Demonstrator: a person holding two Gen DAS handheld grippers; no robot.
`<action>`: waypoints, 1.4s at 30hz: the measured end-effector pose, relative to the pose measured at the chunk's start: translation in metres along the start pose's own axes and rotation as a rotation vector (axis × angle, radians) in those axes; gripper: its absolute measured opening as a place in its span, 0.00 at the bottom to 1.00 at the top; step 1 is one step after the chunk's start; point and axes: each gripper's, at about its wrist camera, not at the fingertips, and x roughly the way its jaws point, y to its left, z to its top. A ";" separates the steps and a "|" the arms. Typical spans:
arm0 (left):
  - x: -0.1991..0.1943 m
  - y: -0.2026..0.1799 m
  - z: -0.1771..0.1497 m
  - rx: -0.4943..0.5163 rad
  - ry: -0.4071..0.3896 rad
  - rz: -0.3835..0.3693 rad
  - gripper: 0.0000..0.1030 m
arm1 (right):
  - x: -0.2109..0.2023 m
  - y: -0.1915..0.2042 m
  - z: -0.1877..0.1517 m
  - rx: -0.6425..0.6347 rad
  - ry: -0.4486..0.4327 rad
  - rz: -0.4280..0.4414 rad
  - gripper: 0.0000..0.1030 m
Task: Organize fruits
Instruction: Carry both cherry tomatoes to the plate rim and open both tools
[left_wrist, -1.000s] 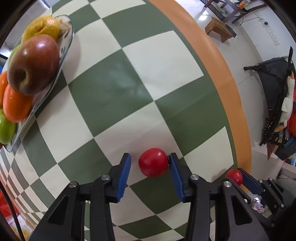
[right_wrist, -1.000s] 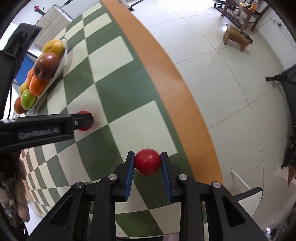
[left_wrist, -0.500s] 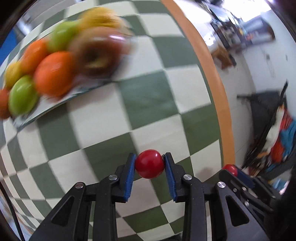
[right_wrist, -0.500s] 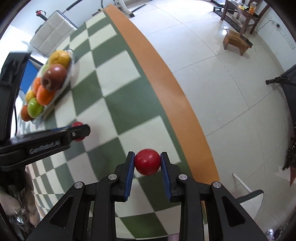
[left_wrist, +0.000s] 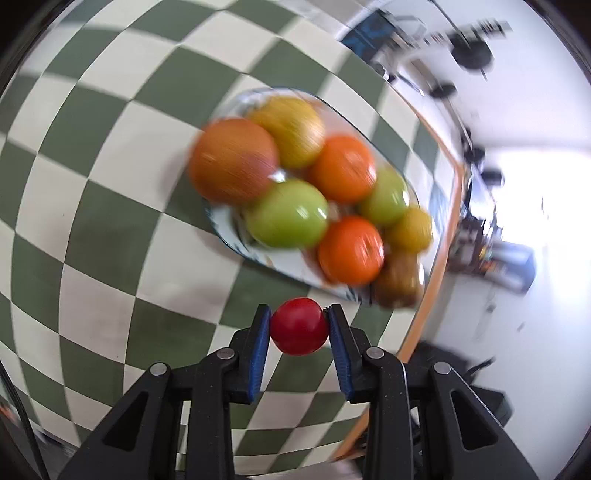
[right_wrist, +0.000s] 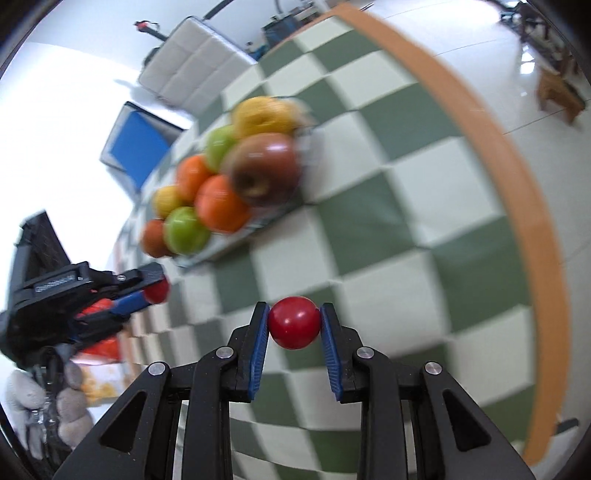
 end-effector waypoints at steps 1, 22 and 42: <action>0.000 0.006 0.005 -0.030 -0.001 -0.016 0.28 | 0.008 0.009 0.005 -0.005 0.001 0.025 0.30; 0.031 0.077 0.017 -0.456 0.119 -0.323 0.28 | 0.109 0.094 0.060 -0.223 0.085 0.058 0.30; 0.044 0.080 0.023 -0.524 0.162 -0.359 0.36 | 0.116 0.085 0.061 -0.196 0.112 0.137 0.48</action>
